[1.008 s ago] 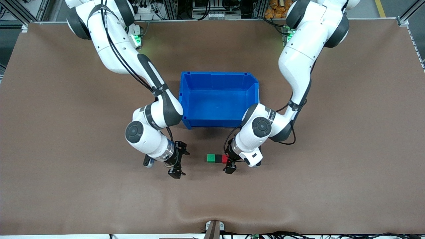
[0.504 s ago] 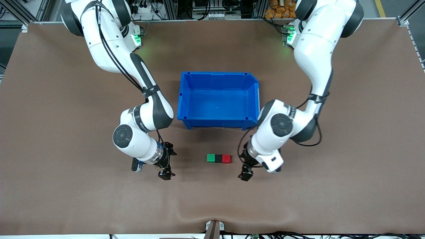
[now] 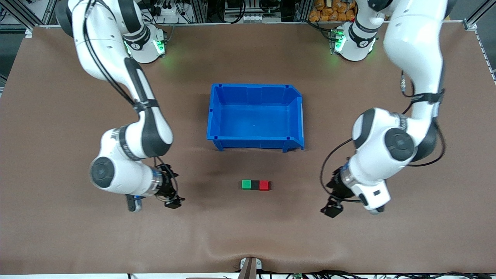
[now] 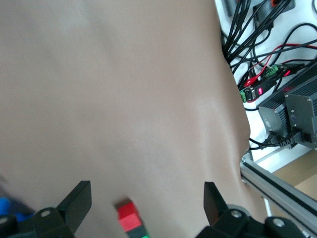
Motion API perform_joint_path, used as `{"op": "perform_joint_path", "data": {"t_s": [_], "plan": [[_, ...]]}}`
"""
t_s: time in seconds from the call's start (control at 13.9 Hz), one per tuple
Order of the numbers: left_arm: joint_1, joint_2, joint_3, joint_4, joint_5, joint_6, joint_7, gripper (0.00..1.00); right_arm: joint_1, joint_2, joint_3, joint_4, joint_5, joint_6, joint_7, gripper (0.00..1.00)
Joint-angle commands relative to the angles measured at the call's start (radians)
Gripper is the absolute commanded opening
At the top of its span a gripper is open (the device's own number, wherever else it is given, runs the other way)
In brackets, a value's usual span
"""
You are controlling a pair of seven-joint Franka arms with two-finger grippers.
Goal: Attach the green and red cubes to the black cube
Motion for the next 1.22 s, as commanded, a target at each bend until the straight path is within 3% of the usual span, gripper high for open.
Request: {"op": "perform_joint_path", "data": {"t_s": [0.0, 0.65, 0.94, 1.15], "plan": [[0.043, -0.192, -0.005, -0.218, 0.017, -0.004, 0.14, 1.0, -0.053, -0.053, 0.015, -0.001, -0.02, -0.085, -0.125, 1.0], [0.128, -0.5, -0.005, -0.542, 0.017, -0.01, 0.591, 1.0, -0.195, -0.222, 0.017, -0.007, -0.071, -0.326, -0.483, 1.0], [0.163, -0.556, -0.002, -0.551, 0.015, -0.114, 0.805, 1.0, -0.214, -0.26, 0.017, -0.007, -0.193, -0.426, -0.63, 1.0], [0.16, -0.588, 0.035, -0.551, 0.017, -0.192, 0.979, 1.0, -0.241, -0.303, 0.017, -0.01, -0.224, -0.498, -0.794, 1.0]]}}
